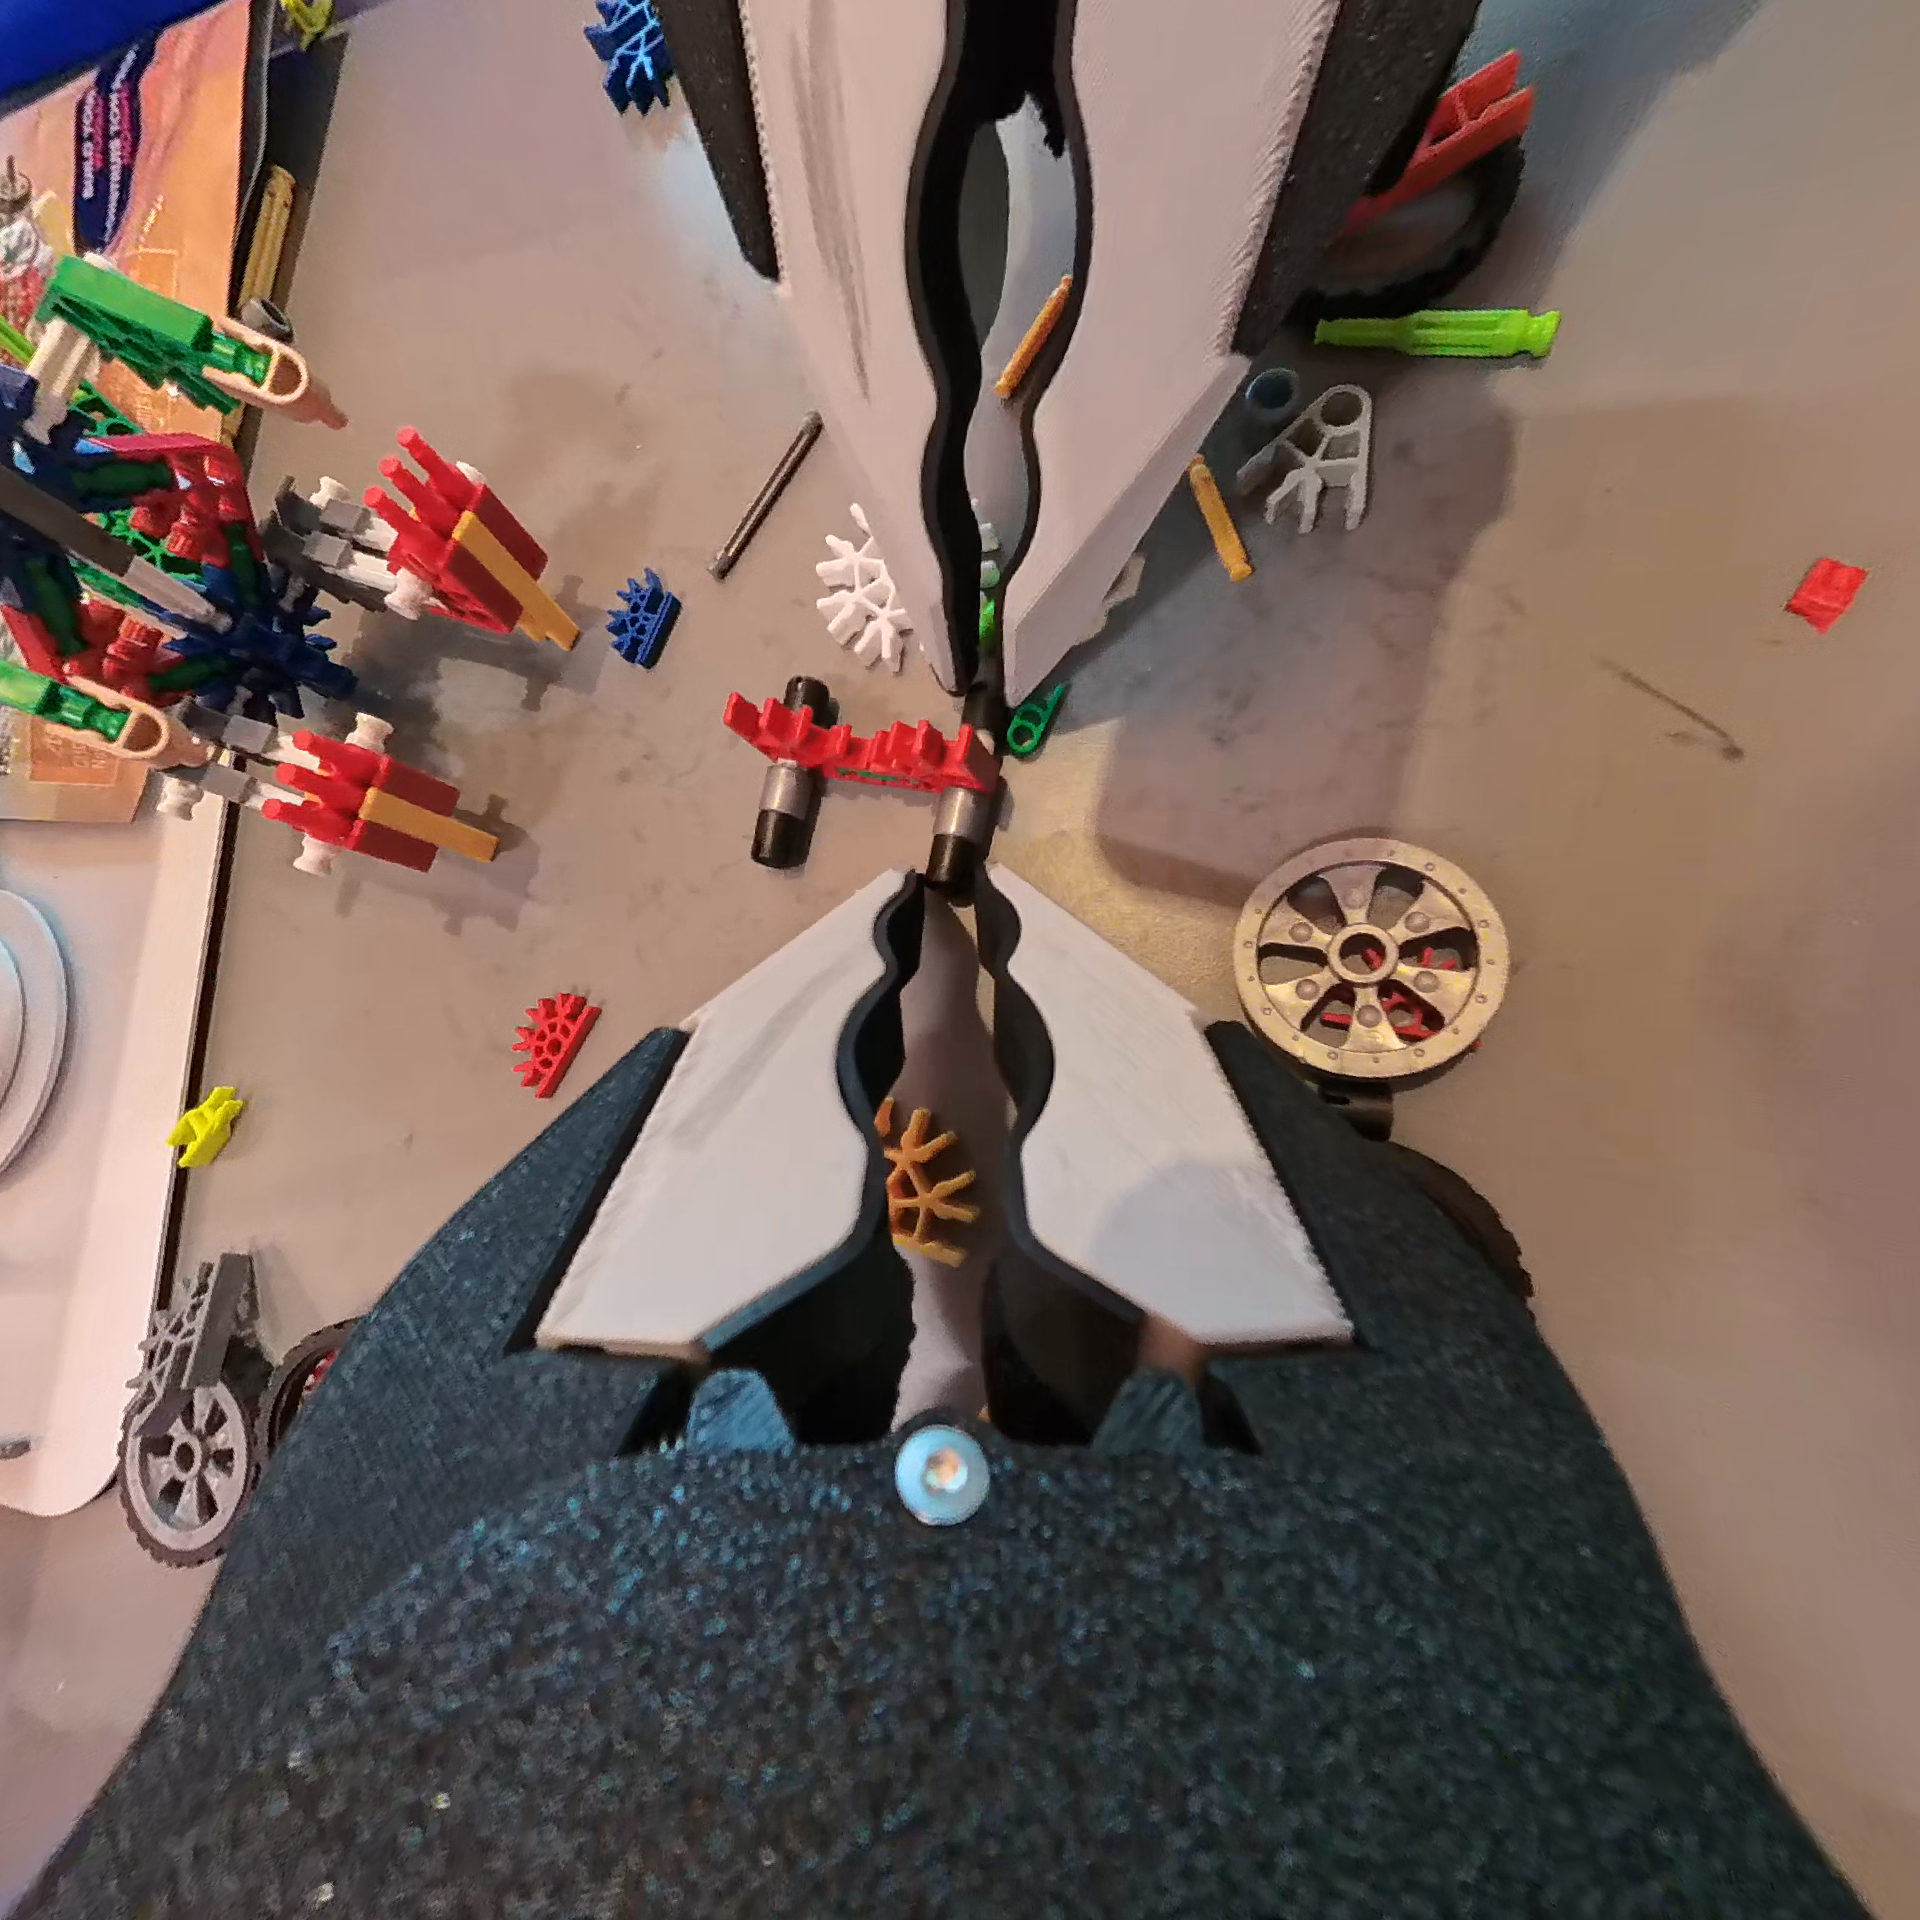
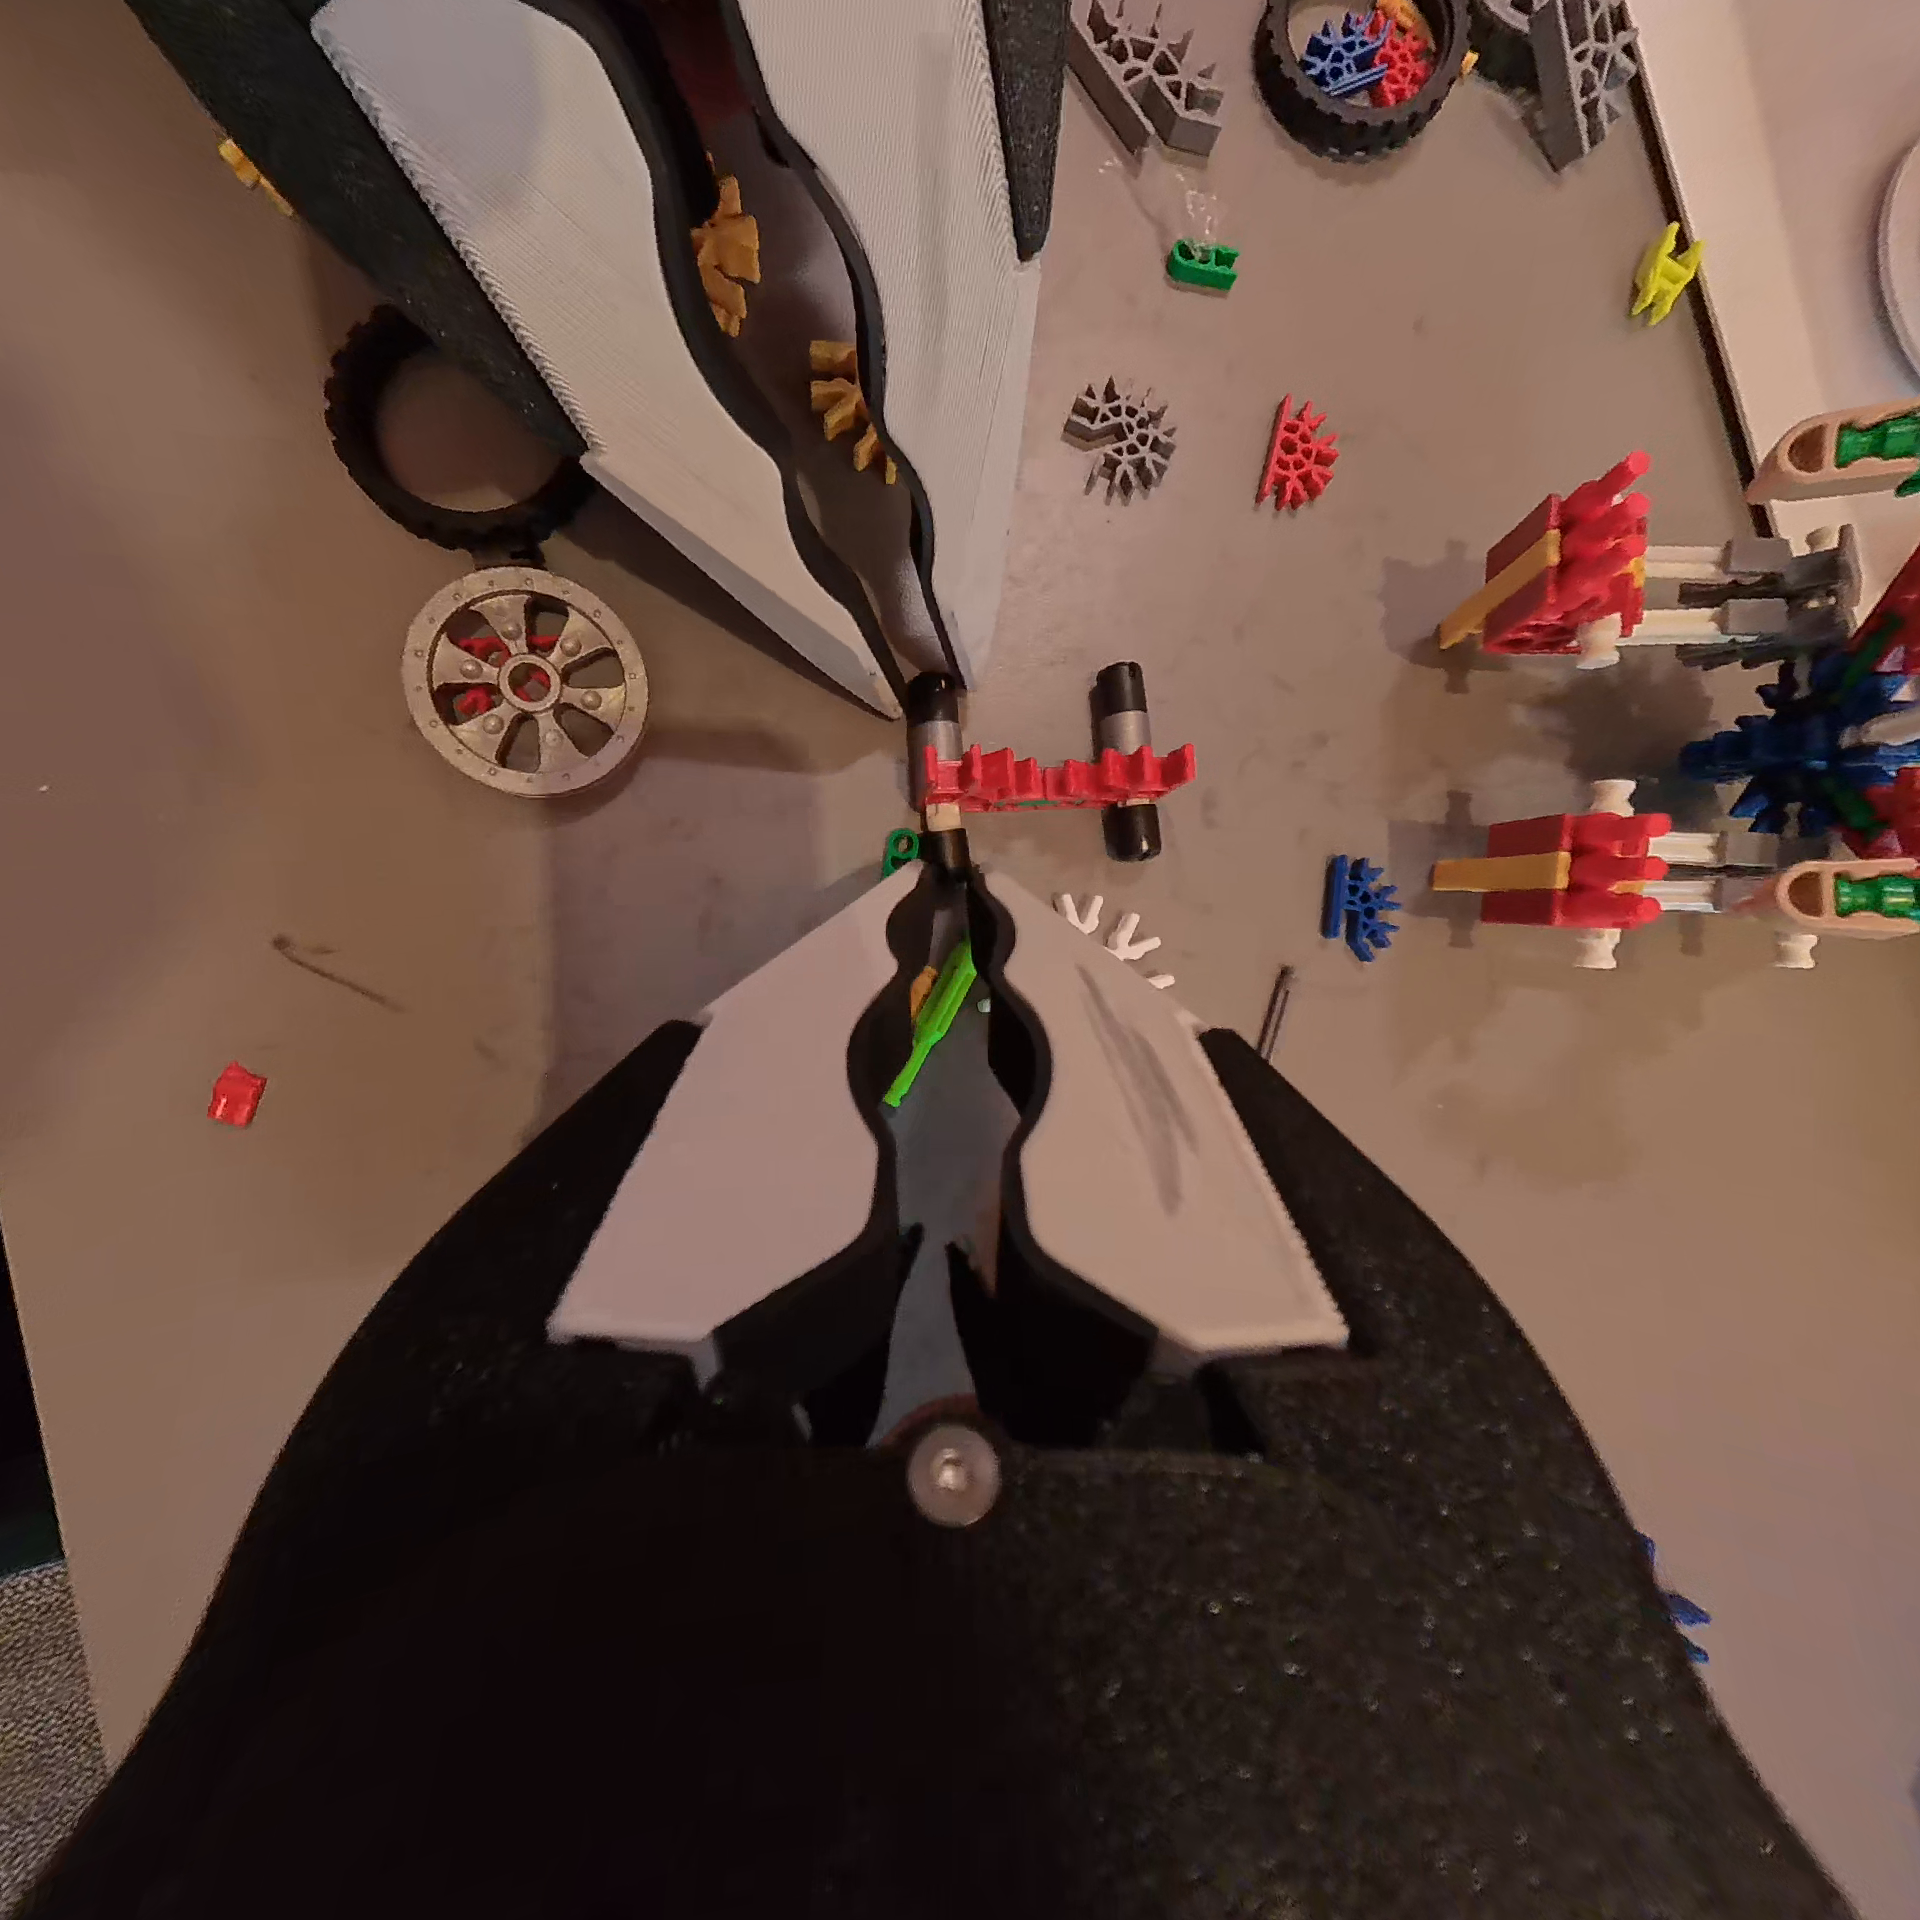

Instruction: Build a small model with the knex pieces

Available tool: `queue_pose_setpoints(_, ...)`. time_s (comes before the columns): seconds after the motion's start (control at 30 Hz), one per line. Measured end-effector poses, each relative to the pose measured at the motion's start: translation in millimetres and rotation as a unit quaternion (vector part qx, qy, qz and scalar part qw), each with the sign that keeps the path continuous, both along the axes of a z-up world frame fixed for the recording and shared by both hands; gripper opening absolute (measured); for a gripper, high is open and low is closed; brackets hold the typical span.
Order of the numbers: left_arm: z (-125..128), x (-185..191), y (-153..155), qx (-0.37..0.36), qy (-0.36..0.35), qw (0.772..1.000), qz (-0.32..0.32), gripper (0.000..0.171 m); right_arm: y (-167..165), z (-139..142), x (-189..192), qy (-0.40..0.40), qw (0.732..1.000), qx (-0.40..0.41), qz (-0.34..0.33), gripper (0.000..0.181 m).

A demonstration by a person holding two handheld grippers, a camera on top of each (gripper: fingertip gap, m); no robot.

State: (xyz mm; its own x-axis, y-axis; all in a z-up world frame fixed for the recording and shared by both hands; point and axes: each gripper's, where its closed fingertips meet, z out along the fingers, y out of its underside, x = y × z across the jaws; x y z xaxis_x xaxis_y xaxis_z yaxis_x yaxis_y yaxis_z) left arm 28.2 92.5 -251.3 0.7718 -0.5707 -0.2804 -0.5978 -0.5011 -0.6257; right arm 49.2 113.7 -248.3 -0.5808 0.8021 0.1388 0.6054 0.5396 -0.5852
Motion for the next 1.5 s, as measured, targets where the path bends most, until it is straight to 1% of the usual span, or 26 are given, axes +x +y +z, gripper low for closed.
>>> queue_pose_setpoints(0.37, -0.2, 1.0, 2.1, 0.004, 0.003, 1.0, -0.004, 0.006, 1.4, 0.3, -0.5, 0.014, 1.0, 0.007, 0.012, 0.005)
queue_pose_setpoints(0.53, -0.1, 1.0, 2.1, 0.011, 0.02, 1.0, 0.003, 0.006, 0.8, 0.4, -0.6, 0.022, 1.0, 0.011, 0.003, 0.004)
queue_pose_setpoints(0.73, 0.0, 1.3, 2.6, 0.015, 0.026, 0.999, 0.024, 0.006, 0.2, 0.6, -0.9, 0.03, 0.999, 0.003, -0.025, 0.004)
queue_pose_setpoints(0.93, 0.6, 1.5, 3.1, 0.021, 0.048, 0.998, 0.038, 0.005, -4.7, 1.7, 1.7, 0.022, 0.997, -0.053, -0.043, 0.002)
queue_pose_setpoints(1.13, 1.0, 1.5, 3.2, 0.025, 0.068, 0.997, 0.039, 0.006, -7.1, 2.9, 2.3, 0.019, 0.996, -0.074, -0.055, 0.0)
queue_pose_setpoints(1.23, 0.8, 1.4, 3.0, 0.025, 0.053, 0.997, 0.042, 0.006, -6.7, 2.9, 2.0, 0.025, 0.995, -0.075, -0.061, 0.0)
queue_pose_setpoints(1.4, 0.9, 1.6, 3.0, 0.026, 0.063, 0.997, 0.031, 0.006, -6.4, 2.9, 1.9, 0.032, 0.995, -0.076, -0.058, 0.0)
queue_pose_setpoints(1.5, 1.0, 1.8, 3.1, 0.029, 0.071, 0.997, 0.029, 0.006, -7.0, 3.1, 1.8, 0.045, 0.996, -0.056, -0.047, 0.0)
